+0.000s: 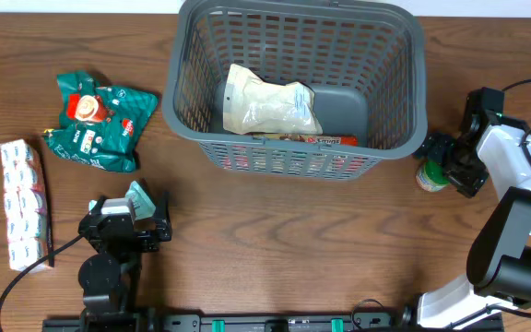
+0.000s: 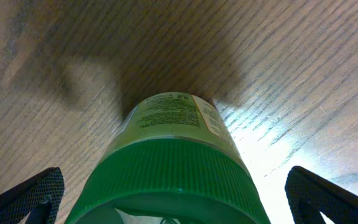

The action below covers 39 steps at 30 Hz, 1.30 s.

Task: Pack container
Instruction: 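Close the right gripper on the green-lidded jar and lift it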

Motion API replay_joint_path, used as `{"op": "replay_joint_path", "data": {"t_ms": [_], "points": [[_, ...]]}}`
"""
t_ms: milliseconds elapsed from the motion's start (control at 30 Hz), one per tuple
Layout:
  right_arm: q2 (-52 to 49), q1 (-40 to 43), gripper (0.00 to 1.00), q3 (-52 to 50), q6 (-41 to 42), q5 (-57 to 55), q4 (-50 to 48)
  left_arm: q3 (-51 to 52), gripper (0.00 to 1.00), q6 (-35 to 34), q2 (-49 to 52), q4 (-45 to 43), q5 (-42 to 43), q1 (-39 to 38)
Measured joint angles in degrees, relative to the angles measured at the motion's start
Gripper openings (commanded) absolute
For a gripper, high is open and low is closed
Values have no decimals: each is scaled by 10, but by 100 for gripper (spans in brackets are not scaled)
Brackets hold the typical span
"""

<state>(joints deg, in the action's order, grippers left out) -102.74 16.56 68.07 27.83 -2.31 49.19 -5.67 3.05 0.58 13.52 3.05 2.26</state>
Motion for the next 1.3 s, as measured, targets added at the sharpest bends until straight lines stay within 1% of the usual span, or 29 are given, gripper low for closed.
{"op": "replay_joint_path", "data": {"t_ms": [433,667,733,767,800,833,867,933,967,1300], "points": [[0,0,99,-1,1,0,-2,0,99,0,0,0,0,0],[0,0,99,-21,2,-1,-15,0,99,0,0,0,0,0],[0,0,99,-28,2,-1,-20,0,99,0,0,0,0,0],[0,0,97,-32,2,-1,-22,0,99,0,0,0,0,0],[0,0,91,-36,2,-1,-24,0,98,0,0,0,0,0],[0,0,78,-39,1,-1,-25,0,99,0,0,0,0,0],[0,0,59,-42,0,-1,-26,0,99,0,0,0,0,0],[0,0,4,-45,2,-1,-29,0,99,0,0,0,0,0],[2,0,1,-42,3,1,-28,0,99,0,0,0,0,0],[5,0,1,-42,-1,-2,-38,0,99,0,0,0,0,0]]}}
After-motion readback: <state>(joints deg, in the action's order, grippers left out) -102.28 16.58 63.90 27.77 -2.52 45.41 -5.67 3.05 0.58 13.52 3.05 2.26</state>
